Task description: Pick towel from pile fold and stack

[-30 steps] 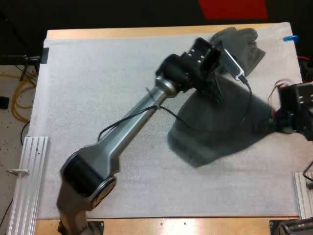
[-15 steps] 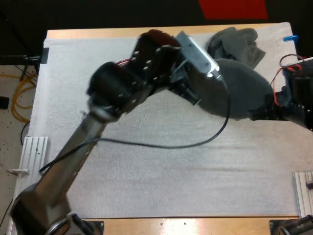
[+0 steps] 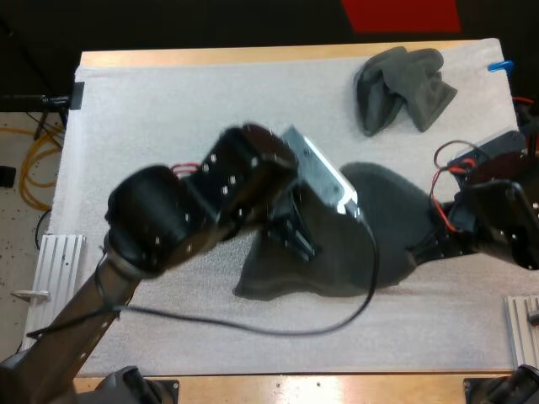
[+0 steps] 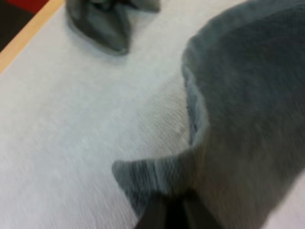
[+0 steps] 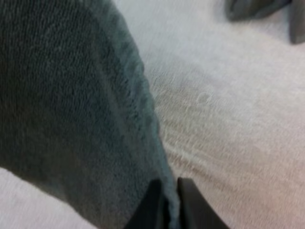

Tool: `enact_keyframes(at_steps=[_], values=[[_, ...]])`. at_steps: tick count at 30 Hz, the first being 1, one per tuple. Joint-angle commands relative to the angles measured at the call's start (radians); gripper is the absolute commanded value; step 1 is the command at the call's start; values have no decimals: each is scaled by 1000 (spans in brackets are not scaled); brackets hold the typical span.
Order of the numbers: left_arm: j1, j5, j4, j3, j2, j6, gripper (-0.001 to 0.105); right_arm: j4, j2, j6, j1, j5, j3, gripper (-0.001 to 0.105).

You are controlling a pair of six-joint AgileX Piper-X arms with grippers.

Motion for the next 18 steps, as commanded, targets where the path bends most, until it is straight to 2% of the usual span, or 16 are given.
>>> enact_keyframes(at_steps=[1,8,13,18], values=[[-29,-25,22,31,-29,-40,0,44,-15,17,18,-2,-10,0],[-108,-33,22,202,-116,-151,0,61,-38,77,85,-129,-10,0],[-109,-51,12,294,-138,-172,0,61,-19,91,93,-131,-4,0],[-95,-71,-52,382,-138,-169,0,51,30,90,89,-131,66,0]])
